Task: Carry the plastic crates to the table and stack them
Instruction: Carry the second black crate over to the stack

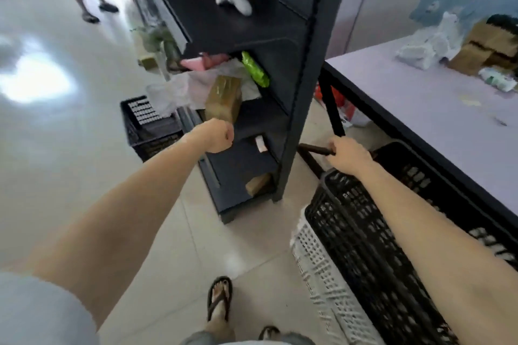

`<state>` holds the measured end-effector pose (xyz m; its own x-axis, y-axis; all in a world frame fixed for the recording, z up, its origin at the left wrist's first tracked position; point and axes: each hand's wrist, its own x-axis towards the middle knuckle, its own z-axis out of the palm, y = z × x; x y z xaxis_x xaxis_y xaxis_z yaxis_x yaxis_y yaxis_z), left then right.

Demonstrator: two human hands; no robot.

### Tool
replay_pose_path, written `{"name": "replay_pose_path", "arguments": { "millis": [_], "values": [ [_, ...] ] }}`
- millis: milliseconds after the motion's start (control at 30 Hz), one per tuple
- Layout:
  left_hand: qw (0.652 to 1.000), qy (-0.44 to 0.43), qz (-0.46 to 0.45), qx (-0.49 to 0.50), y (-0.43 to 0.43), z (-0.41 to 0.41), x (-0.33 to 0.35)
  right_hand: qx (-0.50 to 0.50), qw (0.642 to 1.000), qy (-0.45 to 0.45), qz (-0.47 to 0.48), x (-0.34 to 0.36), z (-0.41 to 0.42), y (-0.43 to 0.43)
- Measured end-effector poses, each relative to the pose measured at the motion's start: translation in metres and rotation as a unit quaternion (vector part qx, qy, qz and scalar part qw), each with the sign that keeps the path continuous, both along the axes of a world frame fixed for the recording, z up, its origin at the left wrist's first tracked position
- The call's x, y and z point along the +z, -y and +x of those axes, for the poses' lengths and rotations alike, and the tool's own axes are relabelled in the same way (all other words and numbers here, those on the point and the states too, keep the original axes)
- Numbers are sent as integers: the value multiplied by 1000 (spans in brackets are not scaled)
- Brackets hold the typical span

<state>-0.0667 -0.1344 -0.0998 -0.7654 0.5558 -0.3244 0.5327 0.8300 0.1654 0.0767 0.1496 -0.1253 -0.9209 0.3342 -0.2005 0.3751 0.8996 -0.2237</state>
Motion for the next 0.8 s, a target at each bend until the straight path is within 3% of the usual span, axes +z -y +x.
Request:
{"name": "replay_pose_path", "arguments": {
  "millis": [167, 367, 600, 800],
  "values": [
    [990, -50, -10, 135, 139, 4, 9, 128, 990, 54, 0, 14, -80, 112],
    [969, -36, -2, 245, 278, -16, 5, 255, 961, 105, 7, 20, -162, 280],
    [964, -43, -17, 262, 431, -74, -11, 314, 942, 116, 4, 12, -246, 475],
    [962, -18, -21, 273, 529, -148, -34, 318, 938, 138, -13, -10, -316, 593]
  ]
}}
